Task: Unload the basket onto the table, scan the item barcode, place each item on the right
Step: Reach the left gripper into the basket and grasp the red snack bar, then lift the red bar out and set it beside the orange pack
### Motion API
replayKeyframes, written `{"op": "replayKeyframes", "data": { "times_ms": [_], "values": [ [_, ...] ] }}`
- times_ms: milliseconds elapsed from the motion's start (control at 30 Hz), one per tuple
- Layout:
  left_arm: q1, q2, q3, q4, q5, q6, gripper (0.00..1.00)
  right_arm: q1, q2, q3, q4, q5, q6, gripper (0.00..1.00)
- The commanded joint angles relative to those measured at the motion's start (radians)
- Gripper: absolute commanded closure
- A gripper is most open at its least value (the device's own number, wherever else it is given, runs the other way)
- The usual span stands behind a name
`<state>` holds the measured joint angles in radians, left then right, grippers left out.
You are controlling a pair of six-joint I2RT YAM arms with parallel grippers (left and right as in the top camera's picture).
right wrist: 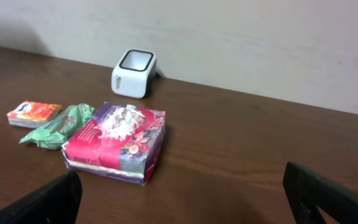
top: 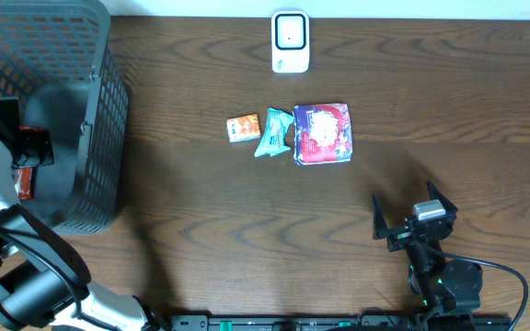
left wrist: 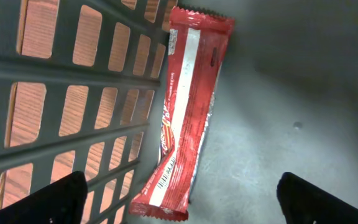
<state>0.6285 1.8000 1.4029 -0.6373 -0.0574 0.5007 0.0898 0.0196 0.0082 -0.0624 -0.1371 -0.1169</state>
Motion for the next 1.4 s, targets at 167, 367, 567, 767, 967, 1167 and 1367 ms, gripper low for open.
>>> {"op": "replayKeyframes", "data": {
  "times_ms": [167, 367, 567, 767, 967, 1167, 1367],
  "values": [
    [0.003, 0.085, -0.008, 0.019, -0.045, 0.015, 0.11, 0.003, 0.001, -0.003, -0.002, 0.004, 0.007, 0.01],
    [0.003, 0.154, -0.008, 0.046, -0.045, 0.015, 0.17, 0.003, 0.001, -0.003, -0.002, 0.004, 0.007, 0.01],
    [0.003, 0.209, -0.008, 0.083, -0.045, 0.015, 0.27, 0.003, 0.001, -0.003, -0.002, 0.004, 0.007, 0.01],
    [0.003, 0.248, -0.008, 0.088, -0.044, 0.014, 0.68, 0.003, 0.001, -0.003, -0.002, 0.004, 0.007, 0.01],
    [0.0, 0.246, -0.008, 0.071, -0.042, -0.014, 0.92, 0.003, 0.001, -0.003, -0.002, 0.004, 0.007, 0.01],
    [-0.049, 0.172, -0.005, 0.071, -0.01, -0.093, 0.93, 0.003, 0.001, -0.003, -0.002, 0.004, 0.007, 0.01],
    [-0.134, -0.035, 0.003, 0.154, 0.101, -0.198, 0.93, 0.003, 0.001, -0.003, -0.002, 0.004, 0.007, 0.01]
  ]
}}
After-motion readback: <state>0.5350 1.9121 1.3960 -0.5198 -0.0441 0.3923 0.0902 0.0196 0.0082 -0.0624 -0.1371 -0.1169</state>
